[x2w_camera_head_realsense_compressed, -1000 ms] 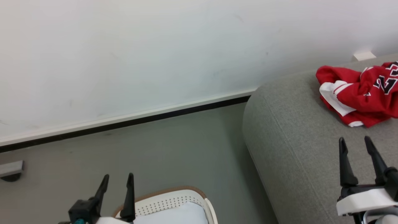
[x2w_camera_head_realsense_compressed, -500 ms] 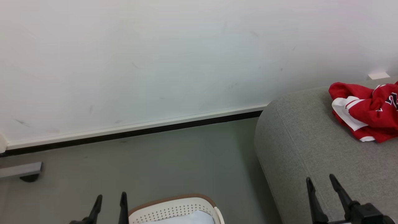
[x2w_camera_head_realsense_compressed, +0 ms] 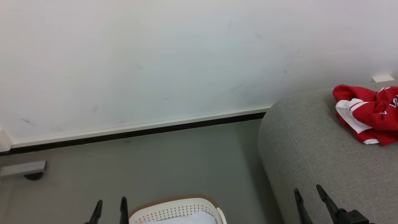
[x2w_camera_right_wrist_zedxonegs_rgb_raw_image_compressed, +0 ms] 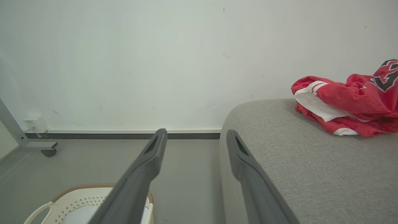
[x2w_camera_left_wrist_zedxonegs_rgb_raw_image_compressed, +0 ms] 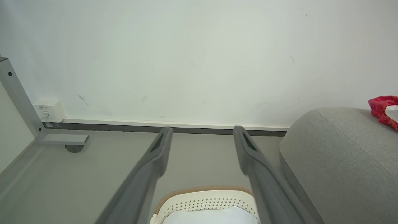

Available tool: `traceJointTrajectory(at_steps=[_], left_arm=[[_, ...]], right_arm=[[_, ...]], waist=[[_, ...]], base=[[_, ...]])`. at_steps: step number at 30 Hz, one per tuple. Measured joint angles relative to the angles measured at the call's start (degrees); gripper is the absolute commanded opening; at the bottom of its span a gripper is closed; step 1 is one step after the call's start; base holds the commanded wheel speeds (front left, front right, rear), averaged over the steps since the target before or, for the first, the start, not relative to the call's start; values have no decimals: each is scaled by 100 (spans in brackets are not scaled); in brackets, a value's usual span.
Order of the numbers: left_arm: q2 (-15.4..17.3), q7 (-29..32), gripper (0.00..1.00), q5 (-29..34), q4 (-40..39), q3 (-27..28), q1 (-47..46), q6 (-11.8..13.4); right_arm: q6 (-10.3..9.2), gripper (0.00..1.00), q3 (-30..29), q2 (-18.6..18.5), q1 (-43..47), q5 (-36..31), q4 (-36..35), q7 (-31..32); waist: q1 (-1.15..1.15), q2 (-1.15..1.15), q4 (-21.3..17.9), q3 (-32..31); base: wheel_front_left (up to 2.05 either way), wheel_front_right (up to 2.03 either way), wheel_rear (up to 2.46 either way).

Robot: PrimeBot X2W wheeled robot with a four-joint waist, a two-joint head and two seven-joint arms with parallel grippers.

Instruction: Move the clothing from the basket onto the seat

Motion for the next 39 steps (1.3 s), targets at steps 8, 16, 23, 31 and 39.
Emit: traceJointTrajectory(at_steps=[8,16,23,31,39], left_arm=[[-66,0,100,116,57,65,0,-110],[-110,0,100,190,112,88,0,-177],[-125,0,100,211,113,123,-1,-201],[-157,1,0,218,237,129,46,-246],[-176,200,0,-350,412,194,54,-310]], right_arm=[[0,100,33,3,-65,63,98,0],[0,100,65,7,-174,110,193,0],[-1,100,48,8,-228,110,222,0],[0,0,58,11,-125,111,348,1],[0,0,-19,14,19,669,431,170]], waist=[[0,0,106,18],[0,0,160,17],[0,0,180,19],[0,0,195,31],[0,0,208,44]], base=[[0,0,0],[0,0,0],[0,0,0],[0,0,0],[0,0,0]])
